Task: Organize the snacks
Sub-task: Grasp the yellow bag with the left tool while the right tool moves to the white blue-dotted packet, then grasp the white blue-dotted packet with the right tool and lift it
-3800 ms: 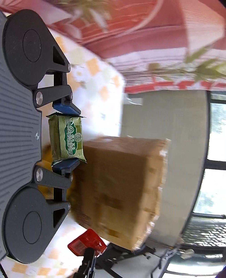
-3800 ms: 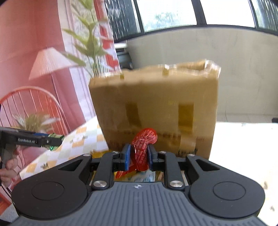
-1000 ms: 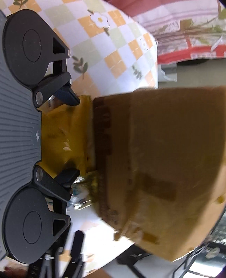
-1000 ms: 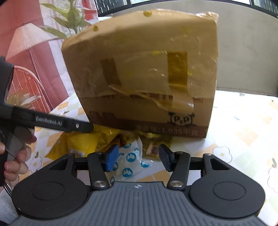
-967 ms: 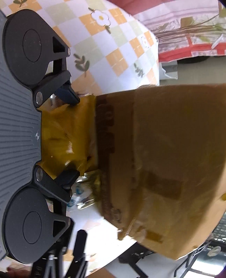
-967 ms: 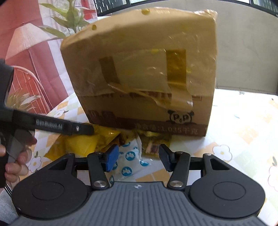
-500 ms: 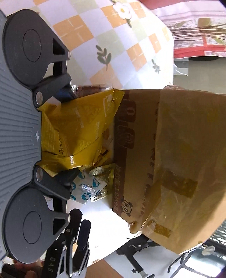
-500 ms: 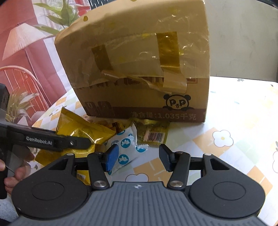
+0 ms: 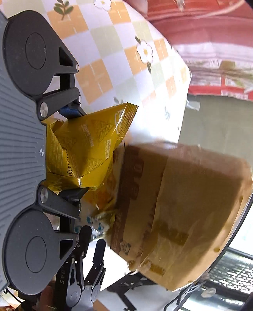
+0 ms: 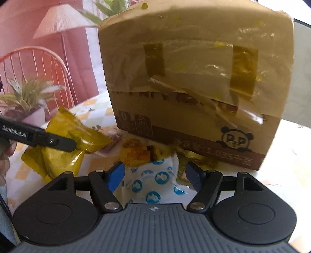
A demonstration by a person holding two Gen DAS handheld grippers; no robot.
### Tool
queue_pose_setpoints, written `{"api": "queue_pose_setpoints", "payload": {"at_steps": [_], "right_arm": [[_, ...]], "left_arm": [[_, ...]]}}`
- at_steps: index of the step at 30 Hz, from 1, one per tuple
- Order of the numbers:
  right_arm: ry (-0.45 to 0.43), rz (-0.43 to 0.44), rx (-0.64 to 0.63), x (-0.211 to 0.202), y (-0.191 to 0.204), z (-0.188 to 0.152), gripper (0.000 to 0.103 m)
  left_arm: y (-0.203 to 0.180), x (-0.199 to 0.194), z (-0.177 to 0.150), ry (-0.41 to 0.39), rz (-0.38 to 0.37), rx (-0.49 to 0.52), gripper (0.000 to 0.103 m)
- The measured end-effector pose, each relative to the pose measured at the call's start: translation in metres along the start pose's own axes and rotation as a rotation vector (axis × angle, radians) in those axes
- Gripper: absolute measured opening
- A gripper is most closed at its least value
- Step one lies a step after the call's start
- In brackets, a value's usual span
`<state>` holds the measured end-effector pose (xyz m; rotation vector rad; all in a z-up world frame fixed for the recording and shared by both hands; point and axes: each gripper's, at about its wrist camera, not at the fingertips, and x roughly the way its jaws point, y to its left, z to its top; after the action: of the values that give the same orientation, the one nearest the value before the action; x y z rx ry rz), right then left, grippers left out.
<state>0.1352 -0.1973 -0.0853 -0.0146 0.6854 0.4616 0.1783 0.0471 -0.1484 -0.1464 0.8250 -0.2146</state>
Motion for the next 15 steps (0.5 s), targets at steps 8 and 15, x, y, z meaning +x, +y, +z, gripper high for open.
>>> {"api": "queue_pose_setpoints", "payload": {"at_steps": [8, 15], "right_arm": [[0.012, -0.022, -0.014, 0.014, 0.001, -0.014, 0.072], [-0.012, -0.057, -0.082, 0.01, 0.013, -0.02, 0.065]], "left_arm": [[0.0, 0.005, -0.001, -0.001, 0.025, -0.008, 0.069], [-0.003, 0.011, -0.006, 0.009, 0.008, -0.018, 0.07]]}}
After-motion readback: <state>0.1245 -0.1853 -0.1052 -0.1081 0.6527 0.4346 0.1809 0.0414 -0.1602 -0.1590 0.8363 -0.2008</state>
